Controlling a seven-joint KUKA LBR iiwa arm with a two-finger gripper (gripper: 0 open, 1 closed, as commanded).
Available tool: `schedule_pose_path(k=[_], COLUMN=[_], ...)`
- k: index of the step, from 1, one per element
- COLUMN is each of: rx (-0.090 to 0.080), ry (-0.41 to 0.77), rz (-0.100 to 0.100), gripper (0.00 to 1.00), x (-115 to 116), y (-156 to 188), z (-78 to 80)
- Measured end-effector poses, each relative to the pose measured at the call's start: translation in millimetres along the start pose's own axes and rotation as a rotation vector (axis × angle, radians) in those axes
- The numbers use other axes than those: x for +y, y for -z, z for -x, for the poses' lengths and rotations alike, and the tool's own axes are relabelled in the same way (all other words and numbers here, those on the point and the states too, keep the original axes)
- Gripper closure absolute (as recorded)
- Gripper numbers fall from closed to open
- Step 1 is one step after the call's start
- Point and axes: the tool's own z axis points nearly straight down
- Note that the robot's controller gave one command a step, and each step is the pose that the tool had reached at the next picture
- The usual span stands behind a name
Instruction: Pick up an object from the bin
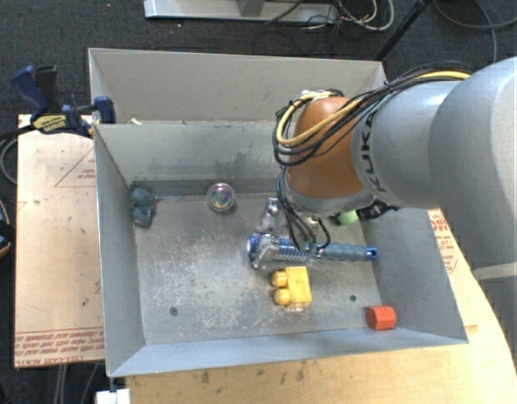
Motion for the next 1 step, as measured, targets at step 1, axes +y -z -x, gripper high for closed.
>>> schedule_pose_path(k=[1], rx=[-0.005], ry=[0.075], rz=[0.001], gripper=[1.00], x=[-20.9], y=[176.2], z=[-3.8])
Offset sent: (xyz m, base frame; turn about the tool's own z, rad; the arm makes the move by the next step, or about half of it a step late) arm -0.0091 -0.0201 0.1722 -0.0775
